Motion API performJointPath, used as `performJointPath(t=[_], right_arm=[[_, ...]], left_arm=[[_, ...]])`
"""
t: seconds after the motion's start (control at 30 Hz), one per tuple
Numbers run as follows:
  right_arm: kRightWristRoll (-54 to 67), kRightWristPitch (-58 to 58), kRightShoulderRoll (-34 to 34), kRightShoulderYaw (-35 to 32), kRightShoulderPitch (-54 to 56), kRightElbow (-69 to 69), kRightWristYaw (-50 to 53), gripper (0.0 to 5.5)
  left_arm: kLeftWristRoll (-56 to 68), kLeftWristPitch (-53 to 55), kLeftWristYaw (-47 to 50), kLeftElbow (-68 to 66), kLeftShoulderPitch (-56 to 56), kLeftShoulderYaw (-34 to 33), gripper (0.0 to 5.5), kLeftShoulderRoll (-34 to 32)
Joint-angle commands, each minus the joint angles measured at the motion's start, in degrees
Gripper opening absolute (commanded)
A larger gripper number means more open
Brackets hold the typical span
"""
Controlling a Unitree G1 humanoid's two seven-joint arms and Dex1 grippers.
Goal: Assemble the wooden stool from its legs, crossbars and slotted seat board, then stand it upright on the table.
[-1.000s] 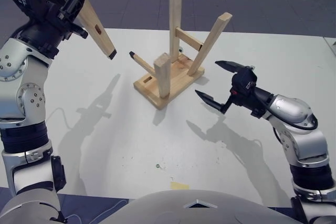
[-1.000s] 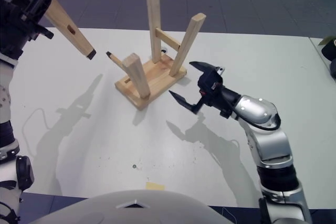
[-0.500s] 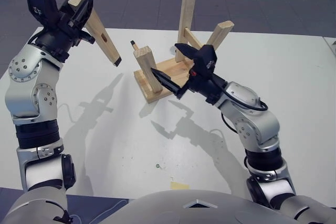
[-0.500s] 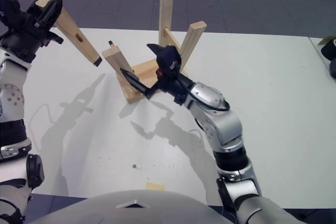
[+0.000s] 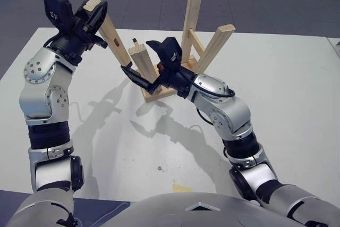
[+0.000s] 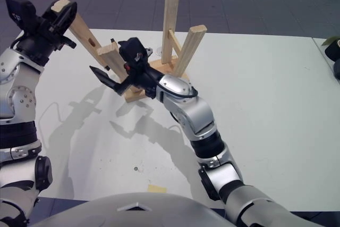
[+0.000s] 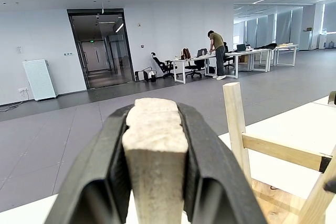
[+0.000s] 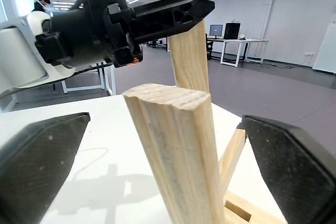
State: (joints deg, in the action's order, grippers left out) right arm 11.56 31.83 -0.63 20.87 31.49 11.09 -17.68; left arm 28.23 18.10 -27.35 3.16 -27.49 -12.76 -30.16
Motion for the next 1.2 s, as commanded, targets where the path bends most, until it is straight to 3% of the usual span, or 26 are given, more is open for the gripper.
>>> performJointPath(t=[0.03, 0.33, 0.7, 0.97, 1.2], right_arm=[[-5.8, -3.3, 2.0, 1.4, 1.9, -4.5, 4.2, 5.24], [-8.5, 3.1, 4.2, 0.7, 1.4, 2.5, 6.6, 3.82], [-4.6, 17.8, -7.4, -6.4, -8.6, 18.3, 1.0, 2.23], [1.2, 19.7, -11.6, -10.5, -14.5, 24.8, -3.0, 2.14], [3.9, 12.7, -27.9, -16.6, -13.4, 24.8, -15.8, 2.11]], left_arm=[[-0.7, 0.9, -0.1, 0.9, -0.5, 0.6, 1.02, 0.4], [-0.9, 1.5, 0.2, 1.7, 0.5, 0.9, 1.02, 0.6], [-1.0, 1.8, 0.0, 2.5, 1.3, 1.3, 1.02, 0.6], [-1.3, 2.2, 0.1, 3.2, 1.7, 1.3, 1.02, 1.2], [-0.9, 5.9, 0.1, 4.0, 1.4, 1.7, 1.02, 1.2]])
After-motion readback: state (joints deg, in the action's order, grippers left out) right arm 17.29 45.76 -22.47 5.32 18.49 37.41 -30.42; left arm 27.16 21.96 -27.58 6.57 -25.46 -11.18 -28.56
